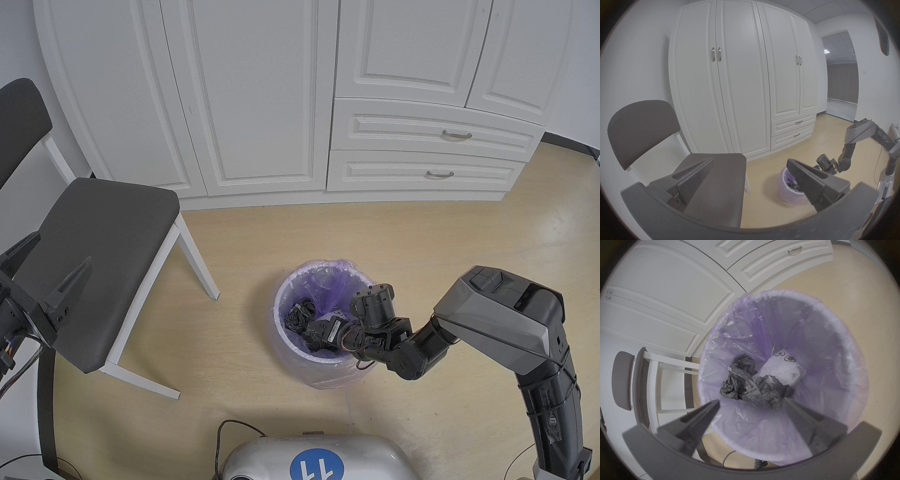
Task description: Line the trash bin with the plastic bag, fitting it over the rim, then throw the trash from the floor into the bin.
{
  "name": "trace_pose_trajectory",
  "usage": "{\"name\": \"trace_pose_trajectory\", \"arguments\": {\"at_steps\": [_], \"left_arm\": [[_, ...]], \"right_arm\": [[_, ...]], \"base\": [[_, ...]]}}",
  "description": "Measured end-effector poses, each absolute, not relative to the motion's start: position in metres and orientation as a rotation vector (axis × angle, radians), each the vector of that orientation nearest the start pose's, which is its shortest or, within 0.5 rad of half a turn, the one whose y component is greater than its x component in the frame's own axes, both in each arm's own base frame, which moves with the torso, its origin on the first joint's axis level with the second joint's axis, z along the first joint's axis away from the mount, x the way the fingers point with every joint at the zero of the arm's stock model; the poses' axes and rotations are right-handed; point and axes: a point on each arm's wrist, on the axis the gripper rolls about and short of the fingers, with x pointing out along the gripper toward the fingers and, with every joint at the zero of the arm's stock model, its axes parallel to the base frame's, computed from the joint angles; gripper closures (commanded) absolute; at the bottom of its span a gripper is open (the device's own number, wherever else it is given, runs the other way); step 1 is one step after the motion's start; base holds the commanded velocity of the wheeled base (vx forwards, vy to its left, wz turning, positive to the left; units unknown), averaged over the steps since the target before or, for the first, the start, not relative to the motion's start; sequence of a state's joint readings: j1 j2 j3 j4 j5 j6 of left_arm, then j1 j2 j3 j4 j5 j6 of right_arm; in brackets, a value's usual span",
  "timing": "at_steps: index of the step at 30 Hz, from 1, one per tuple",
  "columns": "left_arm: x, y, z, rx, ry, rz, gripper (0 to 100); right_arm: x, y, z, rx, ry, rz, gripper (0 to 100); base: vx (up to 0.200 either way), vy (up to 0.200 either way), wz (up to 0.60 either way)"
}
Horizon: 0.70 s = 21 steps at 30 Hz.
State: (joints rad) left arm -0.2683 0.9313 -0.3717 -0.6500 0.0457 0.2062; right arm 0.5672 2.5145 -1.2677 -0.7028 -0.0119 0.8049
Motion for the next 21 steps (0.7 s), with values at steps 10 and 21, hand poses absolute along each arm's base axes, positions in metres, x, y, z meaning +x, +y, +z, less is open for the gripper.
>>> {"name": "trace_pose_trajectory", "arguments": {"at_steps": [10, 21], "left_arm": [[0.108, -0.028, 0.221, 0.192, -0.108, -0.212, 0], [0.108, -0.029, 0.218, 0.194, -0.098, -0.214, 0]], "right_arm": [[0.386, 0.245, -0.018, 0.617, 0.707, 0.294, 0], [0.372, 0.237, 0.025, 0.670, 0.585, 0.366, 0]], "base": [[0.000, 0.000, 0.00], [0.000, 0.000, 0.00]]}}
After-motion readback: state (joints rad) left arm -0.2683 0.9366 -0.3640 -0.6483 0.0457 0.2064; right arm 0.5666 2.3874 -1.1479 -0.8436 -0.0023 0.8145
